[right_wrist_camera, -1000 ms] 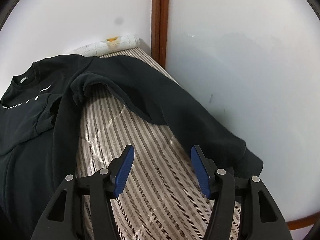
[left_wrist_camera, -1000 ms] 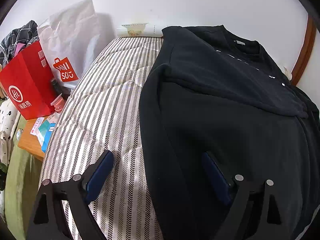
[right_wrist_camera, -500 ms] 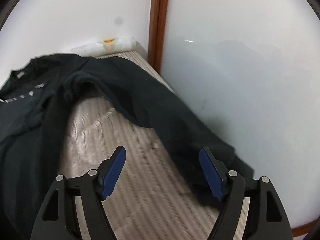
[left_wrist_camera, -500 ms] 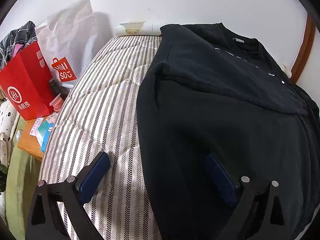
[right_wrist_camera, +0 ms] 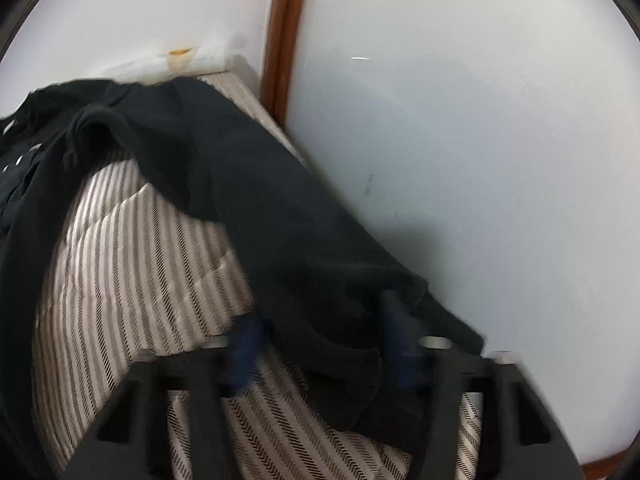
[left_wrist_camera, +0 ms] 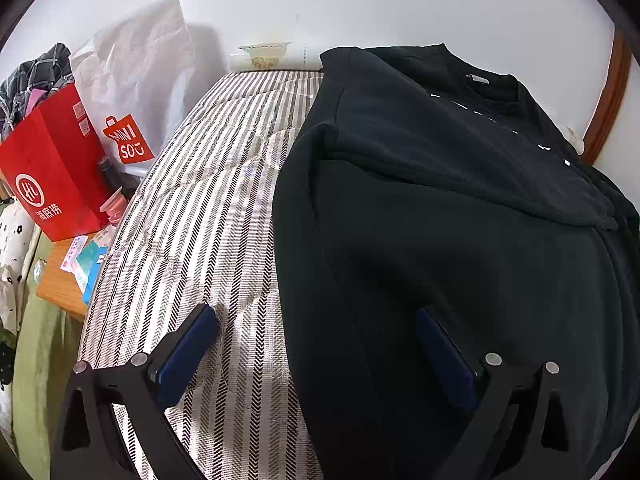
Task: Fold small clothes
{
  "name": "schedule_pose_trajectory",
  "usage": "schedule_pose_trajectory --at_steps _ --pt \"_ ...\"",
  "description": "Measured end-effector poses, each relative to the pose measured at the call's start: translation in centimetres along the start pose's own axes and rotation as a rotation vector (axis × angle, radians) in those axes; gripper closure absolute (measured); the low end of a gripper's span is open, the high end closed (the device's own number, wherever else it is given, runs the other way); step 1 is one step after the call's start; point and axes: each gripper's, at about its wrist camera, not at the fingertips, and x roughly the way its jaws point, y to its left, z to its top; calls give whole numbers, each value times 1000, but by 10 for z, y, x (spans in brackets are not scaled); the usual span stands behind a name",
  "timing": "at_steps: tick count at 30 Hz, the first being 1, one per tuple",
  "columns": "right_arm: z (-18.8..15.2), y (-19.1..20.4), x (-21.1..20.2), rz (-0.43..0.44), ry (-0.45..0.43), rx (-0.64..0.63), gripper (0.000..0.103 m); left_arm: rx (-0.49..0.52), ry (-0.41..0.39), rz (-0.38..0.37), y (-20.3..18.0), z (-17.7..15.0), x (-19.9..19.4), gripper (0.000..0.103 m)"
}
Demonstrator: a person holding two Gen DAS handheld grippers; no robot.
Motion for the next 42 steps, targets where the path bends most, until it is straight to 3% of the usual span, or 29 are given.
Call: schedule_pose_trajectory --at_steps 1,2,7,12,16,20,25,28,31,34,37,42 --pt "0 2 -1 1 1 -7 87 -1 0 -1 0 0 0 2" --pt "2 4 -1 -13 -1 -14 89 -1 0 -1 0 0 0 2" --pt "21 15 -36 41 -10 58 91 7 7 -5 2 0 -2 2" --pt "59 64 -115 163 -124 27 91 22 41 -14 5 -5 -15 2" --pt "83 139 -173 285 -204 -55 91 2 51 -58 12 -12 -29 3" --pt "94 220 -202 437 -197 -131 91 36 38 -102 15 -28 -46 3" --pt "94 317 -206 575 -161 -215 91 4 40 -130 25 -35 -56 4" --pt "93 352 -198 611 -162 -265 89 -24 36 -136 32 -33 -61 4" --pt "93 383 -180 646 -115 -300 81 -42 35 -121 34 -26 -61 4" --pt "93 384 -163 659 -73 -320 58 -33 19 -118 28 -15 -63 4" --pt "91 360 -160 679 -109 -298 43 -10 3 -130 12 1 -65 4" --pt "82 304 -148 644 -153 -258 41 61 -11 -184 -44 31 -61 4"
